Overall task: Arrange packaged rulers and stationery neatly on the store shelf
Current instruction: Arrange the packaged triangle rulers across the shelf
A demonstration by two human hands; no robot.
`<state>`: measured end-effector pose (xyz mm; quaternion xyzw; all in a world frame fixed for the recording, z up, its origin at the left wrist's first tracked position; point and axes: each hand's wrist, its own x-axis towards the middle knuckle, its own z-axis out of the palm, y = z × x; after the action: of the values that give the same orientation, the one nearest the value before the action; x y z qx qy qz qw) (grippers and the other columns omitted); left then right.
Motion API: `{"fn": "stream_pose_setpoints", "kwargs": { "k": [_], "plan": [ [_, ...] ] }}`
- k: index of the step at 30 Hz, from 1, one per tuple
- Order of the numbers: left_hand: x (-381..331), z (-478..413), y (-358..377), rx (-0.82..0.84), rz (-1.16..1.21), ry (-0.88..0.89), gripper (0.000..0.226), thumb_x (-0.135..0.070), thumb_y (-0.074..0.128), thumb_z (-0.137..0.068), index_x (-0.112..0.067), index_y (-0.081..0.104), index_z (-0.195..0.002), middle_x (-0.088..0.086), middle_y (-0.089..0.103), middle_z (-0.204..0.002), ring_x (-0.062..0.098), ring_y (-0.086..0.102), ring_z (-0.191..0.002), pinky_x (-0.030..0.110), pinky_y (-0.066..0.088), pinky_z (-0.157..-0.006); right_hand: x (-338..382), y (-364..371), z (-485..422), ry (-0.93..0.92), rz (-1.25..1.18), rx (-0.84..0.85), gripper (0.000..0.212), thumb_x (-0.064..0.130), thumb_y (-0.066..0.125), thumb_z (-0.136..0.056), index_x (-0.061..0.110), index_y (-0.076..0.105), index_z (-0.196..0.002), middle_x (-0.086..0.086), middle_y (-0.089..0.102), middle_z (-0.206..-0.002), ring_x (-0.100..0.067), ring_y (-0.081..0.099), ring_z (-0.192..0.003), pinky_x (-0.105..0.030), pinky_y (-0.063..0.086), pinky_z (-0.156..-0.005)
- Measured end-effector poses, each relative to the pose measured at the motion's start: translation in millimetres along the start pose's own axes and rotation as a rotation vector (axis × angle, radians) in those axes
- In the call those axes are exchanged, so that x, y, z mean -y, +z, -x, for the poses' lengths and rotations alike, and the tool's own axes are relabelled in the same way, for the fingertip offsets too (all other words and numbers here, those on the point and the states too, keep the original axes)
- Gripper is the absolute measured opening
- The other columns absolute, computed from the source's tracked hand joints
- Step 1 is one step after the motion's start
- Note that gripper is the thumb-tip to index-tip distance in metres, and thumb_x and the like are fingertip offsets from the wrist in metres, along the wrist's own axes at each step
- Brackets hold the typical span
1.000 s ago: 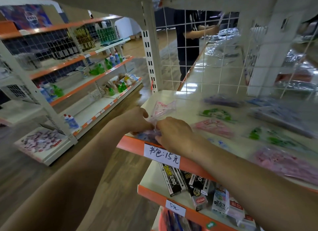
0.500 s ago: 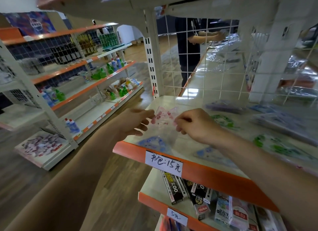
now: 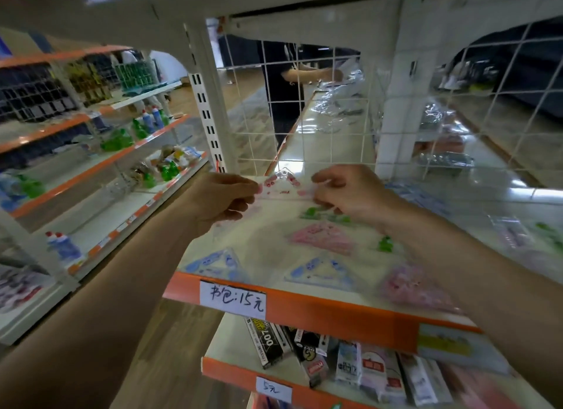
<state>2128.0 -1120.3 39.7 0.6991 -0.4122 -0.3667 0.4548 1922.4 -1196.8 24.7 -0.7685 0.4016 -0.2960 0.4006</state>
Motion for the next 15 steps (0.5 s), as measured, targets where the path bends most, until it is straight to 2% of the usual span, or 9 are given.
{"fn": "stream_pose_setpoints", "kwargs": {
  "k": [3,6,9,12,13,15],
  "plan": [
    [-13.1,-6.8,21.2,0.013,0.022,0.069,0.004,-0.01,0.063,-0.088,-0.009,0.067,-0.088,0.005,0.062,-0.073,0.012,0.055,-0.06,0.019,0.05,-0.054,0.3,-23.8,2.4,-0.02,0.112,0.018,0.042,0.02,0.07,-0.083,0.011,0.06,-0.124,0.001,0.065,-0.1,-0.005,0.061,-0.079,-0.02,0.048,-0.076],
    [-18.4,-10.9,39.9,0.077,-0.04,0.111,0.005,-0.011,0.065,-0.087,-0.008,0.067,-0.091,0.004,0.064,-0.075,0.012,0.057,-0.063,0.02,0.051,-0.06,-5.6,-39.5,9.8,-0.024,0.223,0.018,0.043,0.023,0.07,-0.083,0.01,0.061,-0.123,-0.001,0.064,-0.11,-0.01,0.06,-0.095,-0.019,0.046,-0.083],
    [-13.7,-11.7,53.9,0.143,-0.167,0.148,0.012,-0.011,0.069,-0.084,-0.009,0.069,-0.095,0.005,0.066,-0.078,0.013,0.059,-0.069,0.022,0.052,-0.065,-17.7,-44.3,15.5,0.011,0.332,0.031,0.039,0.023,0.071,-0.083,0.012,0.064,-0.12,0.003,0.064,-0.107,-0.01,0.059,-0.094,-0.016,0.042,-0.077],
    [-5.1,-11.5,60.6,0.193,-0.392,0.18,0.017,-0.011,0.067,-0.086,-0.012,0.071,-0.102,0.006,0.069,-0.086,0.014,0.061,-0.075,0.025,0.054,-0.074,-26.4,-40.6,22.0,0.063,0.383,0.071,0.035,0.023,0.072,-0.081,0.014,0.066,-0.114,0.002,0.066,-0.104,-0.013,0.061,-0.093,-0.025,0.048,-0.08],
    [-2.3,-11.8,61.6,0.213,-0.458,0.175,0.021,-0.011,0.066,-0.085,-0.013,0.07,-0.106,0.007,0.069,-0.09,0.015,0.061,-0.078,0.027,0.054,-0.076,-28.0,-37.7,23.6,0.072,0.399,0.092,0.03,0.023,0.072,-0.081,0.016,0.067,-0.11,0.003,0.066,-0.099,-0.013,0.062,-0.09,-0.027,0.05,-0.079],
    [2.4,-12.2,62.5,0.222,-0.588,0.175,0.026,-0.012,0.067,-0.084,-0.016,0.069,-0.11,0.003,0.068,-0.096,0.014,0.061,-0.082,0.027,0.053,-0.075,-30.5,-31.8,26.3,0.072,0.432,0.126,0.015,0.024,0.072,-0.08,0.022,0.068,-0.094,0.01,0.061,-0.081,-0.008,0.059,-0.076,-0.023,0.047,-0.066]
  ]
}}
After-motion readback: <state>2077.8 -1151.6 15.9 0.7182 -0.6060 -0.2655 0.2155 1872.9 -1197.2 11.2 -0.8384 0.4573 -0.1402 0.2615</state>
